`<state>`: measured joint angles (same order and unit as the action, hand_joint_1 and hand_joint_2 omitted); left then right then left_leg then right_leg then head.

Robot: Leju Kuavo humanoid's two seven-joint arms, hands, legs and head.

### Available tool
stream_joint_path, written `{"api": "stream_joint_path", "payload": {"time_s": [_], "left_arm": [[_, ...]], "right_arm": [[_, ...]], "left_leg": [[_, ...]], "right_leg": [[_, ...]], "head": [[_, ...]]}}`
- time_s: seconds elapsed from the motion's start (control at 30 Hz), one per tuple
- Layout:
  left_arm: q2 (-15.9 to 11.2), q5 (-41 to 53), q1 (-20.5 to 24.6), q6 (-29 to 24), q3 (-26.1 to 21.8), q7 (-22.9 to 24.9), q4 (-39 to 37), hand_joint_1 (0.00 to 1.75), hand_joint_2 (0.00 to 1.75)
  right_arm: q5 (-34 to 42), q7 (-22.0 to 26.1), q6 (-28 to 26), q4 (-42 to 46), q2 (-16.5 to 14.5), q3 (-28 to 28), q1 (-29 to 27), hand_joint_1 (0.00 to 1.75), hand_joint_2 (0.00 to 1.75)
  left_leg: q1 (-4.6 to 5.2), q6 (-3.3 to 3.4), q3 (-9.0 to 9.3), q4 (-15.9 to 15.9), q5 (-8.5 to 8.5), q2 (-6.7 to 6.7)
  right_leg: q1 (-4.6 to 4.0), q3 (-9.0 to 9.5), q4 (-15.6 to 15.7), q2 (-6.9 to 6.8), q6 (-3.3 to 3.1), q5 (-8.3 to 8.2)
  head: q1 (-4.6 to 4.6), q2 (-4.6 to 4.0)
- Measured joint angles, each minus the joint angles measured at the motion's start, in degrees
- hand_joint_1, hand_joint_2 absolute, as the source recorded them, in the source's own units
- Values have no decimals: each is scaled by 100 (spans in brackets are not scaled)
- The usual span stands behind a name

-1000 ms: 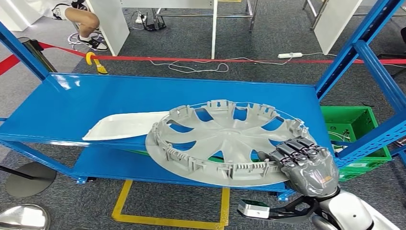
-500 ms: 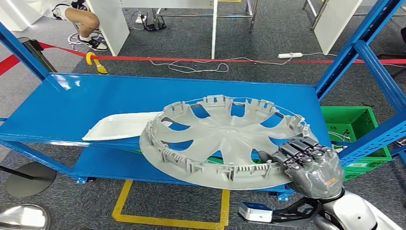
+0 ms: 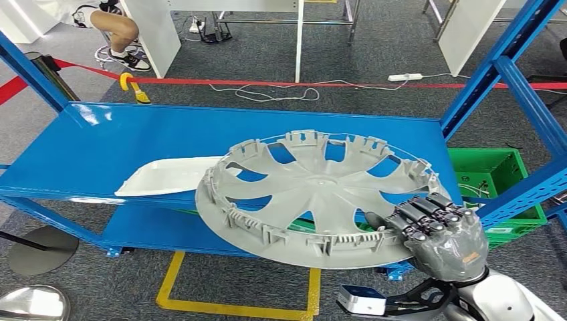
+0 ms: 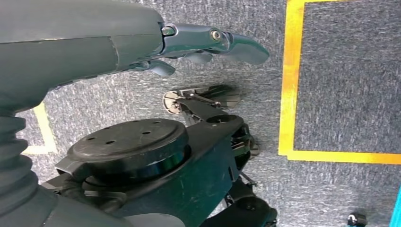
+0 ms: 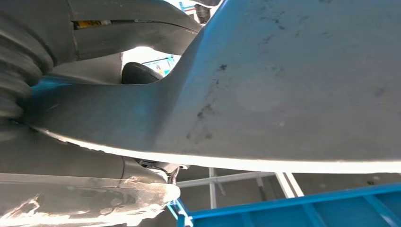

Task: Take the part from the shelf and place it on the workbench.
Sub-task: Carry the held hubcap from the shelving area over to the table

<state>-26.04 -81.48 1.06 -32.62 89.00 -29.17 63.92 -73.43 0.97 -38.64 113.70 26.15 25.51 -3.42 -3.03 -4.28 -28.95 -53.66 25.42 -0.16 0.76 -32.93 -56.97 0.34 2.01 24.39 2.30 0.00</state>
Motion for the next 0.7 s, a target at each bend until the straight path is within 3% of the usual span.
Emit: {"api": "stream_joint_path", "payload": {"time_s": [0.23, 0.4, 0.53, 0.63, 0.7], "left_arm": [[79, -33, 15, 28, 9, -7, -171, 0, 175], [119, -103, 25, 127, 13, -32, -289, 0, 175], [155, -106, 30, 138, 15, -28, -408, 0, 175], [182, -99, 39, 141, 15, -20, -466, 0, 175], [203, -94, 53, 142, 15, -19, -490, 0, 175]], "right_arm": [[15, 54, 0, 90, -2, -85, -39, 175, 175], [62, 121, 0, 104, -10, -102, -71, 175, 175], [110, 131, 0, 113, -14, -119, -83, 175, 175], [122, 131, -1, 128, -14, -131, -91, 175, 175], [123, 132, -7, 143, -14, -140, -94, 175, 175]], "left_leg": [[2, 6, -1, -5, 4, 0], [37, 45, -4, -21, 16, 0], [76, 108, -34, -69, 40, 0], [74, 198, -21, -2, -8, 9], [40, 247, 16, 81, -59, 22]], "right_leg": [[8, 1, 2, 0, 2, -2], [52, 1, 4, -1, 22, -10], [90, 3, 13, 0, 75, -18], [101, 0, 48, -2, 149, -22], [98, -159, -266, -6, 187, 181]], "head": [[0, 0], [-2, 0], [-2, 0], [3, 0], [23, 0]]}}
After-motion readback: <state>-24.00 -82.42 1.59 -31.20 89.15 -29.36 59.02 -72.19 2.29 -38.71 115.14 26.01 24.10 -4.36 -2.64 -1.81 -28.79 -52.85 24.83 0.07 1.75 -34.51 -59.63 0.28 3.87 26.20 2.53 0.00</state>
